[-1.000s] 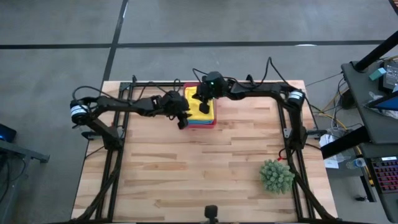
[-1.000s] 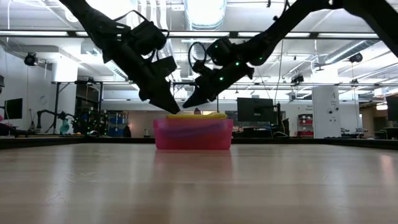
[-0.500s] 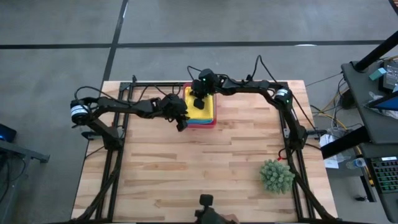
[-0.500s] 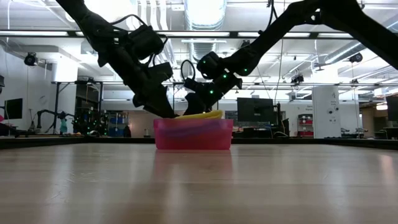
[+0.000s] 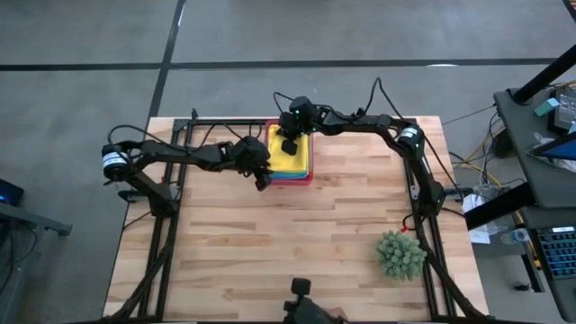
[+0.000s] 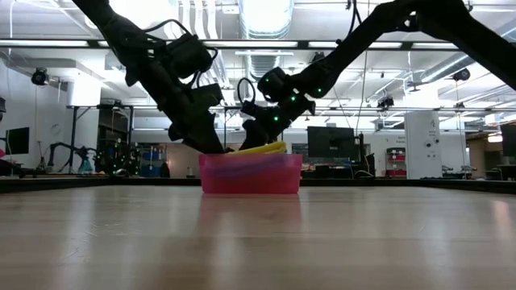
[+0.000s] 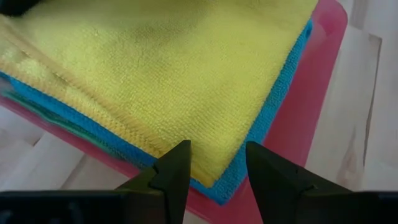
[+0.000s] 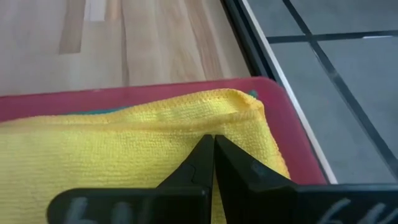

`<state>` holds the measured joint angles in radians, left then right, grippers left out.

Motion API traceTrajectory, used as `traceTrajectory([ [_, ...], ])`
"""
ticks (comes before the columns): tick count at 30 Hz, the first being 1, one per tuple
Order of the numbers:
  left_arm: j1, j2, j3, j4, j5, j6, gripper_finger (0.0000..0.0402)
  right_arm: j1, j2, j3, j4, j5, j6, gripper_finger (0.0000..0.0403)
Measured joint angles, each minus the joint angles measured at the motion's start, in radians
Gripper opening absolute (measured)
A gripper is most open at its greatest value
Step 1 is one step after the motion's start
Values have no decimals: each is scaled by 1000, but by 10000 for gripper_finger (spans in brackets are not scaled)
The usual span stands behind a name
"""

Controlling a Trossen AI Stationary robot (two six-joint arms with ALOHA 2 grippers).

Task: Fold microfiber towels
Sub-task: Put the yellow towel into the bin

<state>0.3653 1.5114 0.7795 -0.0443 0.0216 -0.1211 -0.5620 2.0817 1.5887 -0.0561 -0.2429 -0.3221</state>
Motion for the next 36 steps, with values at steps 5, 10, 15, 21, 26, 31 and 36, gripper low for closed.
traceTrajectory([
  [5,0,-14,3,-4,1,3,138,0,-48,0,-45,-19,-12,8],
  [10,1,-45,6,-1,1,50,138,0,-116,-6,-144,-25,-37,8],
  [15,23,-90,9,26,-34,79,138,4,-196,-53,-186,-27,-54,8],
  [21,107,-92,35,82,-127,74,138,9,-293,-152,-195,-27,-35,8],
  [26,169,-41,42,223,-123,74,138,19,-346,-259,-155,-27,11,8],
  [31,200,37,46,352,-117,77,138,24,-356,-376,-19,-27,42,8],
  [36,219,117,55,395,-116,76,138,20,-352,-460,120,-17,65,8],
])
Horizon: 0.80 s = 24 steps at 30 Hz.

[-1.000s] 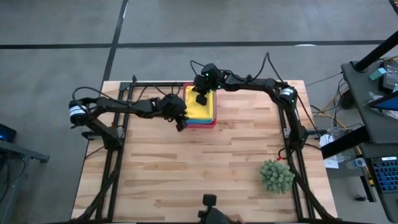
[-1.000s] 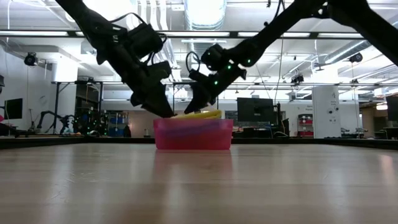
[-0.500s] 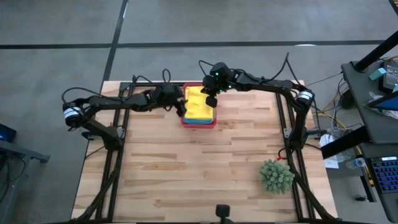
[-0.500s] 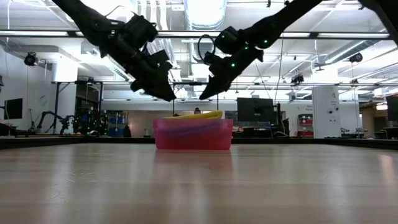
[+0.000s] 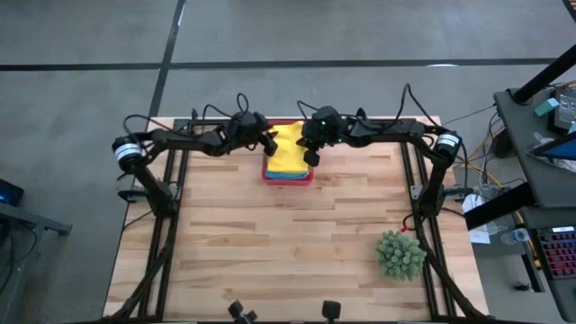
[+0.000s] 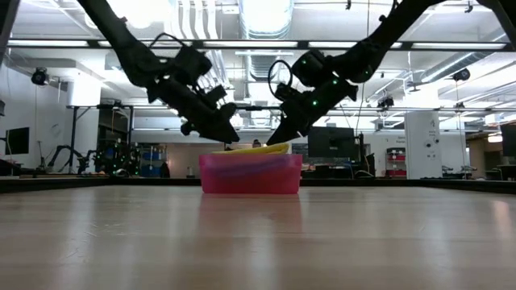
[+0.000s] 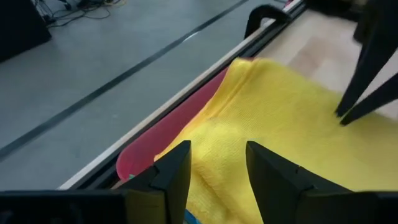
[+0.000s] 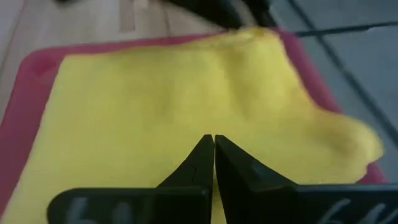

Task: Fold microfiber towels
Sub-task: Put the yellow towel into the bin, then return to Home Position

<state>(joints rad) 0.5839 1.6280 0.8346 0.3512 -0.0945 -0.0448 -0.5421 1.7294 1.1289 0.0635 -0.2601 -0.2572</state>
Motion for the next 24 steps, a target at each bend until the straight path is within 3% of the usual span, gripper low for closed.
traceTrajectory([
  [8,13,102,0,93,-17,16,138,-21,0,-46,158,174,11,8],
  [13,13,108,2,79,-18,1,138,-18,-8,-53,150,174,11,8],
  [18,5,-35,-2,11,-19,7,138,2,-105,-67,158,175,-6,8],
  [24,-69,-324,-54,-151,-10,83,138,56,-319,-202,160,109,-41,8],
])
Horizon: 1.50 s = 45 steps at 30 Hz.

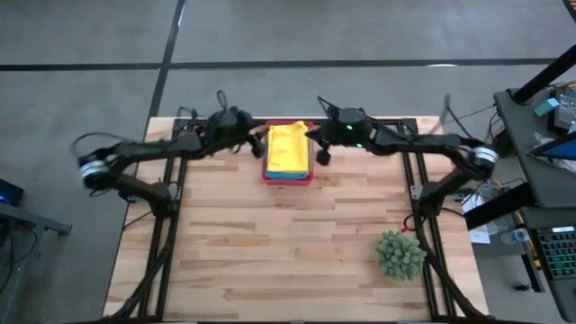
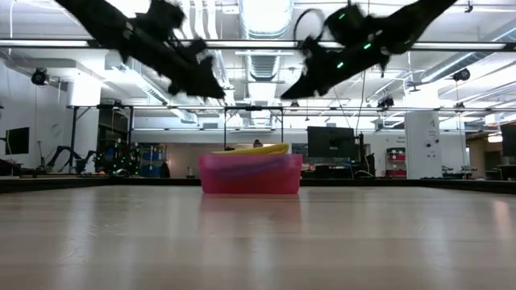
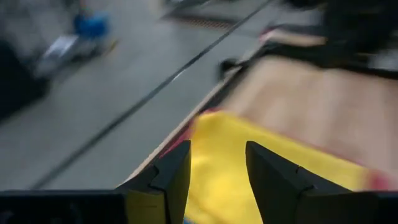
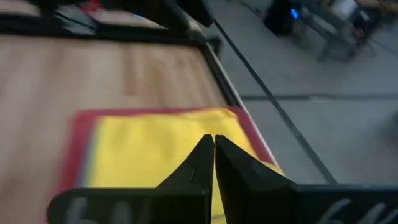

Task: Fold microfiber towels
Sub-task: Return to Home Position

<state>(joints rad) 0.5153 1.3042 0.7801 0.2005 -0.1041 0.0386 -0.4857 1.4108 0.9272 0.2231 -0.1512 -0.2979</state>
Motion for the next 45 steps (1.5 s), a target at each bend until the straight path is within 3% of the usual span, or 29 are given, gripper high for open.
traceTrajectory([
  [5,-161,-237,-145,12,177,149,138,80,-225,-176,22,-34,-23,8],
  [12,-327,-525,-375,148,182,131,135,157,-541,-391,53,-115,-35,8],
  [20,-347,-730,-558,292,178,124,75,172,-819,-577,68,-145,-3,8],
  [27,-347,-775,-624,323,178,91,6,172,-978,-741,158,-149,39,8],
  [37,-347,-721,-747,536,179,98,6,172,-1092,-856,189,-180,43,9],
  [45,-347,-637,-771,645,199,97,6,172,-1140,-914,281,-329,124,8],
])
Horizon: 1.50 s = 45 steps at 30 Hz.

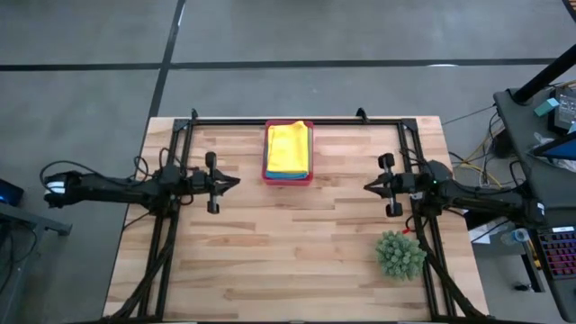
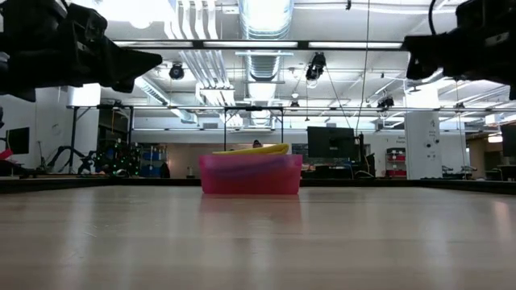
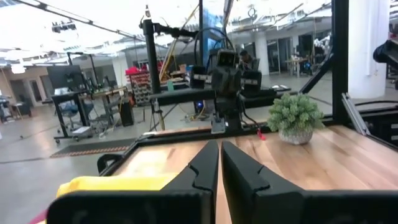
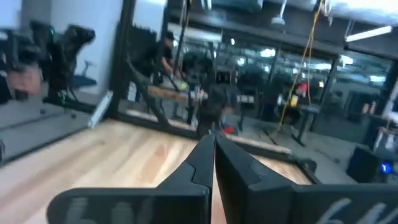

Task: Fold microfiber towels
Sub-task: Return to Home Position

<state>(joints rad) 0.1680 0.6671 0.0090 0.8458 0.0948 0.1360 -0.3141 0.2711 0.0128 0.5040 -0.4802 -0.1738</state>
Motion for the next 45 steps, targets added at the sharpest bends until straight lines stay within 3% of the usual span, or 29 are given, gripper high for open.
traceTrajectory([
  [8,0,74,0,8,0,-25,6,0,-11,0,8,-88,131,8],
  [16,0,179,0,4,0,-25,6,0,0,-1,0,-67,396,9],
  [25,0,330,0,5,-1,-25,6,1,-6,1,-33,-74,426,9],
  [30,0,420,0,7,-1,-24,6,74,-69,50,-221,-63,173,9],
  [36,0,533,-1,7,-1,-24,6,183,-179,-1,-261,-67,-91,9],
  [40,0,611,1,3,-2,-24,6,213,-268,0,-435,-27,-160,9],
  [45,0,703,4,7,-3,-24,6,218,-271,-1,-439,71,-141,9],
])
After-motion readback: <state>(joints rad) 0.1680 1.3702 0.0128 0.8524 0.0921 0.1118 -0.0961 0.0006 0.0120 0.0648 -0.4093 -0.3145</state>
